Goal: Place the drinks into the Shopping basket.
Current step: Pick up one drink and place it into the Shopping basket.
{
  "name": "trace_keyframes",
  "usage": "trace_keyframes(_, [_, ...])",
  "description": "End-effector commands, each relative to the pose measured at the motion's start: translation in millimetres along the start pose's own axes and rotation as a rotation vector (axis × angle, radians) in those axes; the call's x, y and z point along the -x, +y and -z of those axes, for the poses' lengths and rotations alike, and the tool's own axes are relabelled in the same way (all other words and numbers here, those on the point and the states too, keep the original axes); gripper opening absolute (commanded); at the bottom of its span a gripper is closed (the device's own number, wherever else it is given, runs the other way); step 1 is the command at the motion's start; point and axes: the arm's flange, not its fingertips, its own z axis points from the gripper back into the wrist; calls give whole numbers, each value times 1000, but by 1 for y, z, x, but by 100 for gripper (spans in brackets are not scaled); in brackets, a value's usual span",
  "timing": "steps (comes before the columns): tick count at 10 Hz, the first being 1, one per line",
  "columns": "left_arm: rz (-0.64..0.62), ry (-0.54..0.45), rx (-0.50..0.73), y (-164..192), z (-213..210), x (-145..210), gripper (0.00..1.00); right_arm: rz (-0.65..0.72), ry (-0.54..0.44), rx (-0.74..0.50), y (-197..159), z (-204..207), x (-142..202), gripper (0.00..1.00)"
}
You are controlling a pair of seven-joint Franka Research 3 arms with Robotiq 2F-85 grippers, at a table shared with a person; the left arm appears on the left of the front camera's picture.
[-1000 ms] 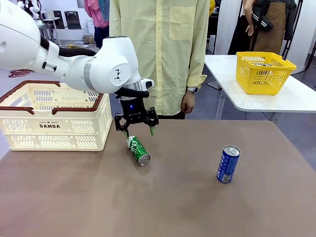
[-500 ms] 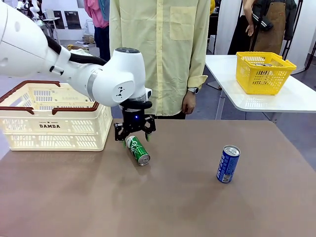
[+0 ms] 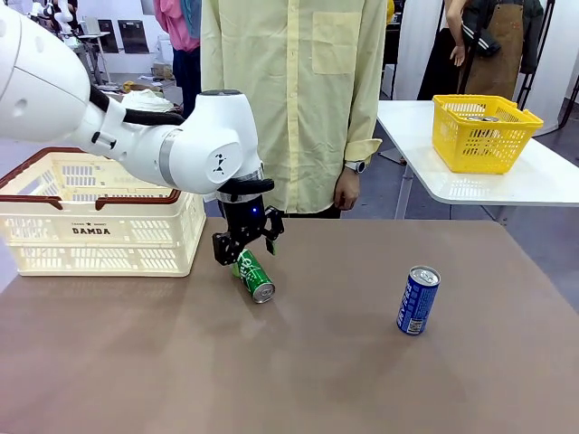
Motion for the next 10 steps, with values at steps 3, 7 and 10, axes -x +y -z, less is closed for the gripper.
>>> trace_keyframes(3, [54,10,-19,0,2,8,100,-4,-12,-14,4,0,-4,100])
trace_keyframes(7, [73,-15,-28,-7,37,-18,100,-4,-12,-14,4,0,-4,100])
trace_keyframes(10, [93,-57,-46,-8,51,-19,100,-4,-12,-14,4,0,-4,100])
